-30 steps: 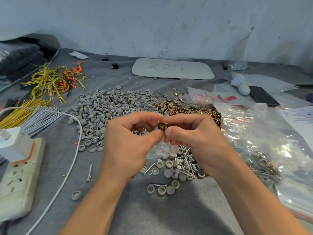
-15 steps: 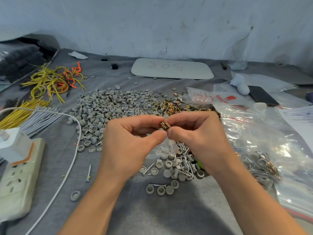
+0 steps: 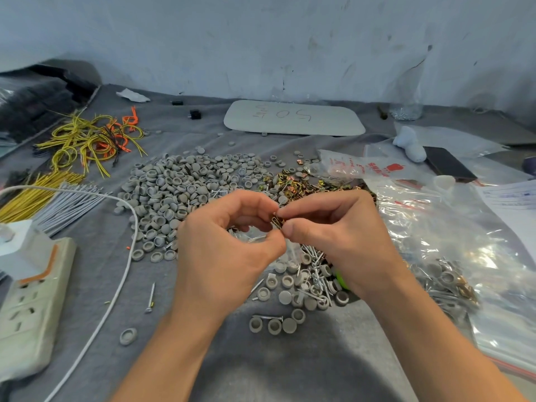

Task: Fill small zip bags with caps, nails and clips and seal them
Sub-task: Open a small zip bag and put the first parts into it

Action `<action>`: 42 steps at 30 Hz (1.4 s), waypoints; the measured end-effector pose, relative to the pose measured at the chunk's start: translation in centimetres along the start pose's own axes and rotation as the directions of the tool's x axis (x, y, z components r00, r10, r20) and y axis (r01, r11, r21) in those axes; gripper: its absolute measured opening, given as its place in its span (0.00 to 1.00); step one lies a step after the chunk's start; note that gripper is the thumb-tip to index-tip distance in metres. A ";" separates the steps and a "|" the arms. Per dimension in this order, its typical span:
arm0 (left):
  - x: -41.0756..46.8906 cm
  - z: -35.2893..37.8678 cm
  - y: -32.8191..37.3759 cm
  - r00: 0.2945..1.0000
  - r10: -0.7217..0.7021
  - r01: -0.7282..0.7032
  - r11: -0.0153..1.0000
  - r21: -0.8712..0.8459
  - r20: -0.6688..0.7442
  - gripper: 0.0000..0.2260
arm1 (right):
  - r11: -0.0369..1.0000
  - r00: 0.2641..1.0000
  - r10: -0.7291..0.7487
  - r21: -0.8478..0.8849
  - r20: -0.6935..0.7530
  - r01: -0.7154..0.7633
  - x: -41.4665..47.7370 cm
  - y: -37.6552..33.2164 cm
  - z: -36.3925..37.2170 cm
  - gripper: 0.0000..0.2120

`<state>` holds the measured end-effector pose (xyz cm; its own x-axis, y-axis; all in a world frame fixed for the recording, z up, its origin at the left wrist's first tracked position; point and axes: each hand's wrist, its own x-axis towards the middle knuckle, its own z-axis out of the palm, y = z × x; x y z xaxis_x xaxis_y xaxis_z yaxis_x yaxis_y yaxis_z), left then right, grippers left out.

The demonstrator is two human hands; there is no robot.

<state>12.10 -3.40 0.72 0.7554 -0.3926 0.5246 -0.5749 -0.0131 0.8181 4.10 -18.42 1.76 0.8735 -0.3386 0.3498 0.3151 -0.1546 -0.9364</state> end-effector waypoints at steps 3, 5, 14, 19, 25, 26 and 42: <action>0.0 0.0 -0.2 1.000 -0.026 0.026 0.999 -0.021 0.012 0.14 | 0.999 1.000 0.008 0.043 -0.006 -0.007 0.0 0.2 -0.3 0.11; 0.1 -0.2 -0.3 0.998 -0.045 0.046 0.999 -0.015 0.037 0.15 | 1.000 1.000 0.008 0.027 -0.016 -0.008 0.0 0.3 -0.3 0.10; 0.1 0.1 -1.8 0.974 -0.217 0.195 0.947 0.254 0.061 0.14 | 0.693 0.882 0.091 -0.606 -0.463 -0.390 2.0 2.9 -5.4 0.09; 0.2 0.5 -2.3 0.969 -0.222 0.154 0.884 0.441 0.108 0.20 | 0.592 0.827 0.025 -0.658 -0.562 -0.465 2.6 4.2 -7.5 0.06; 0.8 1.1 -3.2 0.810 -0.417 0.048 0.748 0.662 0.412 0.59 | 0.457 0.899 0.233 -0.774 -0.371 -0.438 2.7 3.6 -7.9 0.11; 0.8 1.2 -3.2 0.800 -0.444 0.066 0.733 0.677 0.403 0.60 | 0.419 0.904 0.288 -0.807 -0.316 -0.416 2.8 3.5 -7.7 0.09; 0.7 1.6 -3.7 0.903 -0.378 0.212 0.807 0.551 0.206 0.48 | 0.268 0.866 0.339 -0.845 -0.367 -0.463 3.7 3.3 -7.6 0.10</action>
<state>14.19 -5.10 -2.32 0.8343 -0.5391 0.1156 -0.4769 -0.6003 0.6421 5.54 -27.22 0.15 0.7273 -0.6864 -0.0037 -0.6334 -0.6690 -0.3889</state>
